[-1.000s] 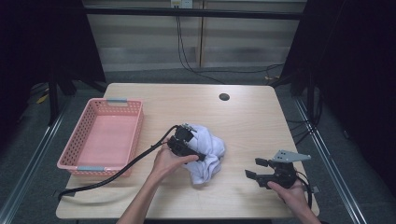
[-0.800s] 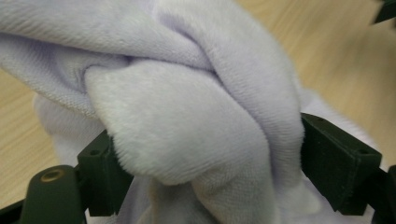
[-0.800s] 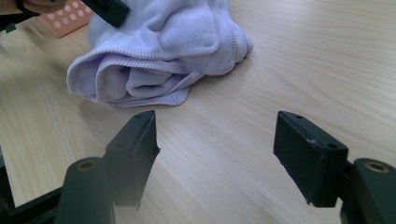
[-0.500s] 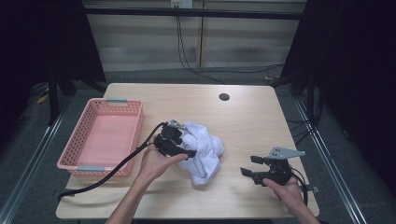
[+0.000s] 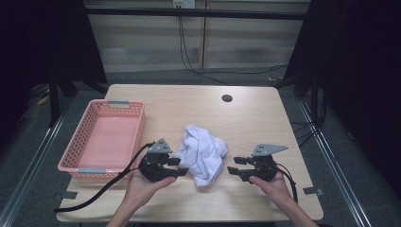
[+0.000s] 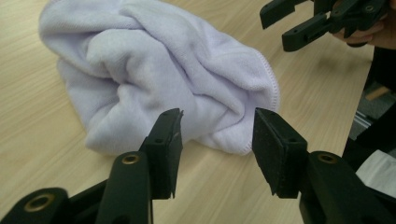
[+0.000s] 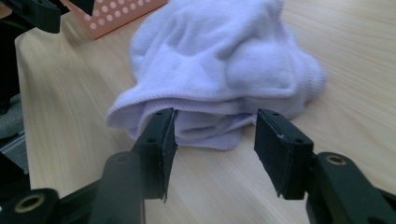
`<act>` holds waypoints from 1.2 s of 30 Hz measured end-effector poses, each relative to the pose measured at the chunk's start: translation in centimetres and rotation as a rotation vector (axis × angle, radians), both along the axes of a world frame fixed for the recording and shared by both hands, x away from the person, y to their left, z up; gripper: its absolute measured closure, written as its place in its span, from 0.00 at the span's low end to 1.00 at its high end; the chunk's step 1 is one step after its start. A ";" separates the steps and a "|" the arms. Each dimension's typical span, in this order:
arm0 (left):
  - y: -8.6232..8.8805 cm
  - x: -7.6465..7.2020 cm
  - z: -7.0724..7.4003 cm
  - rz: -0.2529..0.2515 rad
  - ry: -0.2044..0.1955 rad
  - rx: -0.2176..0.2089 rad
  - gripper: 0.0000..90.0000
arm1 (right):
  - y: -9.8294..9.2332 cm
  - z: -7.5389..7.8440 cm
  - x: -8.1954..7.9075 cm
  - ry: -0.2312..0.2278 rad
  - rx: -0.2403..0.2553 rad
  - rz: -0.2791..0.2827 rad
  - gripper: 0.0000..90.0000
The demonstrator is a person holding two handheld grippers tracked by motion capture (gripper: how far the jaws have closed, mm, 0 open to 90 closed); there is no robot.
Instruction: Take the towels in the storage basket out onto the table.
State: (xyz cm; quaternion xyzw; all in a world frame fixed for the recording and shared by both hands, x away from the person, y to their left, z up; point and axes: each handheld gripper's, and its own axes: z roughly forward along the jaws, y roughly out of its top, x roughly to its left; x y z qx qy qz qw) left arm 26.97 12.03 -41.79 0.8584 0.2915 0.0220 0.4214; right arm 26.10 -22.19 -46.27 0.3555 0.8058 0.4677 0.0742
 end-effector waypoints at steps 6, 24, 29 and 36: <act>-0.9 -1.2 -1.2 -0.006 0.000 -0.023 0.54 | 2.9 -0.9 0.2 0.024 -0.019 0.075 0.55; -7.9 3.8 -4.9 -0.050 0.007 -0.015 0.47 | 4.7 -3.6 0.7 0.016 -0.076 0.076 0.48; -7.5 4.4 -5.3 -0.051 0.015 -0.044 0.79 | 4.9 -3.7 0.9 -0.016 -0.102 0.056 0.73; -5.6 4.2 -3.1 -0.040 -0.019 -0.129 0.91 | 4.0 -2.6 0.9 -0.045 -0.065 0.012 0.86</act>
